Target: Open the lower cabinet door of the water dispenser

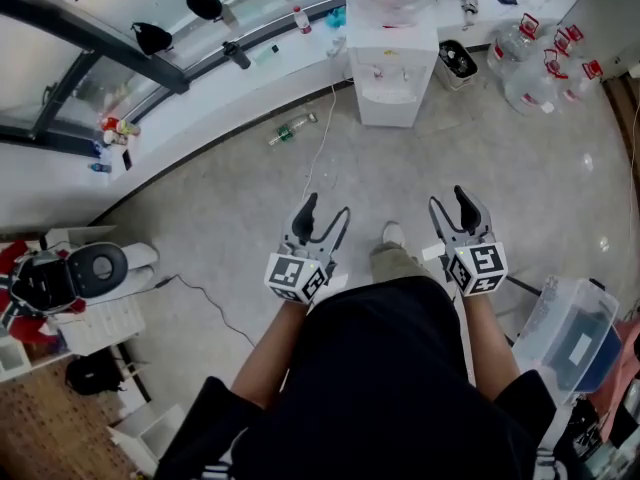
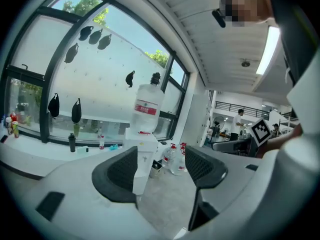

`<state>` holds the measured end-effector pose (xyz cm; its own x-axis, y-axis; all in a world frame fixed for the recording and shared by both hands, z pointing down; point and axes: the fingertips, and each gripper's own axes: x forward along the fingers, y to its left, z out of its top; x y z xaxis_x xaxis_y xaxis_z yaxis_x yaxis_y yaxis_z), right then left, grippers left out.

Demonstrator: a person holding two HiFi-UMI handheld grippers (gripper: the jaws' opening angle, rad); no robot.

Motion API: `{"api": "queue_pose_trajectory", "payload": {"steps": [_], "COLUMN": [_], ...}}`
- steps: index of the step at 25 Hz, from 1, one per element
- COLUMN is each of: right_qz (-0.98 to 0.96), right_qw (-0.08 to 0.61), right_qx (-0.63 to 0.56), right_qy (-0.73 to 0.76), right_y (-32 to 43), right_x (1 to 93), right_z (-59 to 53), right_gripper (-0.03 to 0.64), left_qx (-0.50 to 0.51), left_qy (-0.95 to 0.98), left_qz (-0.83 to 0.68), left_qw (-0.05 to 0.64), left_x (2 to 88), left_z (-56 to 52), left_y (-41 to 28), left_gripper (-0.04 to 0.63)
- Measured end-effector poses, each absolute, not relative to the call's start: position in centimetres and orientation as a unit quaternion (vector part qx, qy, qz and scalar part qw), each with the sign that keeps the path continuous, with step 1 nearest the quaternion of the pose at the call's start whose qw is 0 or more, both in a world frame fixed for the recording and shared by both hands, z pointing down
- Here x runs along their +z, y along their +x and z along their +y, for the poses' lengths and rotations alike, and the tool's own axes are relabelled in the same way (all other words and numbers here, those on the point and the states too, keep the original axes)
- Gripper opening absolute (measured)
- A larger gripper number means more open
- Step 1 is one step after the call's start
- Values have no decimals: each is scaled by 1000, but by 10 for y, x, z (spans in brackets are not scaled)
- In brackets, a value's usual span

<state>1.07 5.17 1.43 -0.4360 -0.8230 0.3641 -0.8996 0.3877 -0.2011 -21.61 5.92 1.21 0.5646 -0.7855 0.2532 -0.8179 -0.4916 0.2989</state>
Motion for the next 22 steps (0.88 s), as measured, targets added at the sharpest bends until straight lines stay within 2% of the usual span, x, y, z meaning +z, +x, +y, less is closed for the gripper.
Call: {"api": "queue_pose_trajectory", "payload": {"steps": [13, 22], "right_qz": [-836, -842], "right_qw": [92, 106], "right_qx": [193, 184], "right_qy": [505, 496], "right_y": [71, 88], "right_x": [19, 25], "right_z": [-30, -53], "right_gripper": [206, 206], "left_qx": [53, 73], "left_qy": [860, 870], "left_qz": [-476, -452], "left_qw": [178, 185], "left_x": [3, 14], "left_z": [-39, -65], "left_y": [-159, -126], "left_gripper": [275, 275]}}
